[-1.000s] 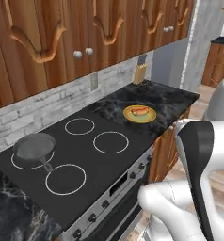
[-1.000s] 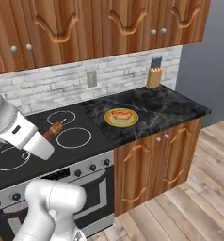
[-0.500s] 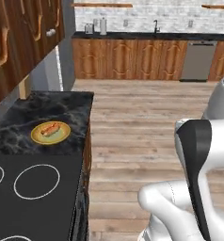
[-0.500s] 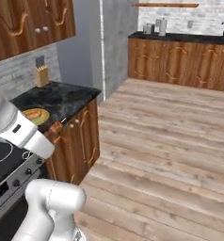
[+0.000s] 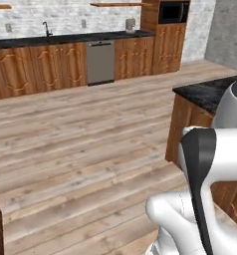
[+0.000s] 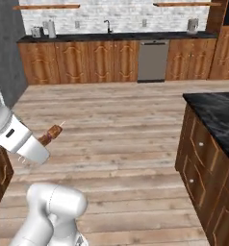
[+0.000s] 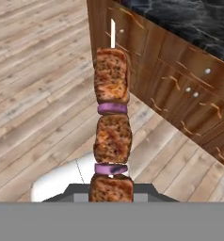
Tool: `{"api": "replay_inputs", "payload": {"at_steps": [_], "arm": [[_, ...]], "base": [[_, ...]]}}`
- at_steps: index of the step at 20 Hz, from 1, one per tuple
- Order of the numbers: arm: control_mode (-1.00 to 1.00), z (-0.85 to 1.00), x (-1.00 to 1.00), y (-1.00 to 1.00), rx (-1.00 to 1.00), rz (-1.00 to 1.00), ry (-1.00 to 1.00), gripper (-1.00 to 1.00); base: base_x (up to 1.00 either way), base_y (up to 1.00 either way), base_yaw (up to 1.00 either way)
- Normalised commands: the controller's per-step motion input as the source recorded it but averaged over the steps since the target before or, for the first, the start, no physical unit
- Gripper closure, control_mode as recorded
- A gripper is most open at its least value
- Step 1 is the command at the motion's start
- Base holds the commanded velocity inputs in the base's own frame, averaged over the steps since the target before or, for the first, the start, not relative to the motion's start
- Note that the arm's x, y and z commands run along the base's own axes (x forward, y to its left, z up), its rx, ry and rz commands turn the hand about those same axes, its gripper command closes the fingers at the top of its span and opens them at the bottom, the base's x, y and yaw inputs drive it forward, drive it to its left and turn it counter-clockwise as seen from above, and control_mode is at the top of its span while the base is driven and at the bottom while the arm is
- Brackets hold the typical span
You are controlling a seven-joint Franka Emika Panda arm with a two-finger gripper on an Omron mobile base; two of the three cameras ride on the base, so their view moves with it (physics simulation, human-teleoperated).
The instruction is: Place the cold items (avocado and tangerine) from the fridge in one tupperware on the dining counter. Place the warm items (kebab skewer and hot dog) in the stove area in another tupperware.
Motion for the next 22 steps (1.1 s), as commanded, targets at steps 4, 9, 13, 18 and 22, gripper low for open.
{"api": "replay_inputs", "payload": {"at_steps": [4,9,13,18,22], "arm": [[1.0,0.0,0.0,0.0,0.0,0.0,0.0,1.0],[1.0,0.0,0.0,0.0,0.0,0.0,0.0,1.0],[1.0,0.0,0.0,0.0,0.0,0.0,0.0,1.0],[1.0,0.0,0.0,0.0,0.0,0.0,0.0,1.0],[1.0,0.0,0.0,0.0,0.0,0.0,0.0,1.0]], "base": [[0.96,-0.54,-0.46],[0.84,0.08,-0.73],[0.57,0.7,-0.9],[0.4,0.98,-0.66],[0.15,1.0,-0.49]]}}
